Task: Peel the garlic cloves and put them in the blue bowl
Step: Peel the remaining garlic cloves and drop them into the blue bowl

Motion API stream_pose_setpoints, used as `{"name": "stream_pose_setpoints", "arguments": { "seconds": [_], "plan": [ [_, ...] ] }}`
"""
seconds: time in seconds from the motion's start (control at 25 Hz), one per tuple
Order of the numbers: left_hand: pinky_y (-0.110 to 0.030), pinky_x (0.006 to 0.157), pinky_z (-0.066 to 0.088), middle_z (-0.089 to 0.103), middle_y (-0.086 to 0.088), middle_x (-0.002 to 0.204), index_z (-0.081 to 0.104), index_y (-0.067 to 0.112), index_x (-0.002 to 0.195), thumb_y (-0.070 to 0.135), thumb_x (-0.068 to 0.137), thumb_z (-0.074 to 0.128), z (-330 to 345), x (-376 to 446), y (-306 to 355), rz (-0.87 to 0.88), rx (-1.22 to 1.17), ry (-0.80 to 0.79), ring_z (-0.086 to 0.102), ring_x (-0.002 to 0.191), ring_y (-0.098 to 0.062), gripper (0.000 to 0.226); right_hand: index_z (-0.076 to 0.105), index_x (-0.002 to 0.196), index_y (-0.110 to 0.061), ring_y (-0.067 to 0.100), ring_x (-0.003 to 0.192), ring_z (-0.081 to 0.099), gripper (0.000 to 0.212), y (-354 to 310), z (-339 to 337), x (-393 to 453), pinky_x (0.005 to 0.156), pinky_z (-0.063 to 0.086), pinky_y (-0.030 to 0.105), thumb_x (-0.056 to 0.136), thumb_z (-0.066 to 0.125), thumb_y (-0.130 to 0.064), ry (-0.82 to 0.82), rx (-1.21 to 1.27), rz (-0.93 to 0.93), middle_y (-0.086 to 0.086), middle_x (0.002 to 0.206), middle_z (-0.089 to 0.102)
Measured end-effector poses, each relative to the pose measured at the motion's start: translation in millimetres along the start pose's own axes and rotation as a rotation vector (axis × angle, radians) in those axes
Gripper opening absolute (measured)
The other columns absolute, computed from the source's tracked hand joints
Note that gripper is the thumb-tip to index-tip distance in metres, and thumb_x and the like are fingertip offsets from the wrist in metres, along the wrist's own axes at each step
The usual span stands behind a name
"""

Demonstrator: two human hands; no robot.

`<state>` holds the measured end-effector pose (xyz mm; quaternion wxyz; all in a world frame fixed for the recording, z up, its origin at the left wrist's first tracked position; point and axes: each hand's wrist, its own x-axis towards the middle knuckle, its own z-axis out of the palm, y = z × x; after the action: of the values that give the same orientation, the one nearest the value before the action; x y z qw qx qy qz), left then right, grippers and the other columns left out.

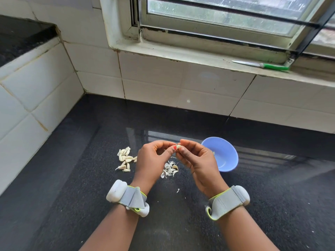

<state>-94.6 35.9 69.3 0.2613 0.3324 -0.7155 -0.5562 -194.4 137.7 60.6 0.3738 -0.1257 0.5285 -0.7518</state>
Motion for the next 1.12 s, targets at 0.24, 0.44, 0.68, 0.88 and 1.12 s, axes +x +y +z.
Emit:
{"name": "stream_pose_setpoints", "arguments": {
  "seconds": [0.24,0.44,0.68,0.88,1.12],
  "plan": [
    [-0.003,0.058,0.040,0.064,0.019,0.063,0.075,0.020,0.081,0.022,0.080,0.074,-0.5,3.2,9.0,0.165,0.227,0.009,0.056,0.059,0.012,0.002,0.071,0.097,-0.006,0.020,0.085,0.071,0.018,-2.0,-0.4,-0.4,0.077,0.058,0.027,0.080,0.071,0.000,-0.001,-0.205,-0.149,0.010,0.088,0.075],
    [-0.014,0.065,0.048,0.066,0.014,0.069,0.073,0.022,0.081,0.021,0.080,0.073,-1.5,6.2,7.3,0.288,0.325,-0.008,0.060,0.066,0.004,0.001,0.074,0.092,-0.009,0.022,0.084,0.073,0.016,-3.3,-0.4,0.0,0.074,0.059,0.028,0.080,0.072,0.001,0.002,-0.264,-0.177,0.010,0.087,0.076],
    [-0.025,0.071,0.051,0.071,0.005,0.078,0.075,0.017,0.082,0.018,0.079,0.072,0.5,6.4,5.1,0.324,0.374,0.007,0.063,0.072,-0.006,0.004,0.073,0.092,-0.006,0.019,0.083,0.073,0.017,-2.7,-2.5,0.4,0.074,0.059,0.026,0.080,0.070,0.006,-0.016,-0.283,-0.182,0.007,0.084,0.076],
    [-0.029,0.069,0.050,0.069,0.005,0.075,0.073,0.016,0.078,0.017,0.078,0.072,2.7,5.2,3.6,0.297,0.383,0.025,0.062,0.071,-0.008,0.002,0.073,0.095,-0.004,0.020,0.084,0.073,0.017,-0.1,-3.8,1.2,0.073,0.059,0.026,0.081,0.070,0.005,-0.022,-0.285,-0.166,0.009,0.086,0.076],
    [-0.022,0.066,0.046,0.065,0.009,0.071,0.069,0.018,0.075,0.020,0.080,0.070,4.4,4.4,0.7,0.200,0.350,0.045,0.058,0.068,-0.004,0.005,0.068,0.101,0.002,0.020,0.085,0.072,0.028,2.5,-0.7,-0.1,0.074,0.058,0.026,0.075,0.070,-0.006,-0.059,-0.103,-0.048,0.011,0.088,0.075]
  ]
}}
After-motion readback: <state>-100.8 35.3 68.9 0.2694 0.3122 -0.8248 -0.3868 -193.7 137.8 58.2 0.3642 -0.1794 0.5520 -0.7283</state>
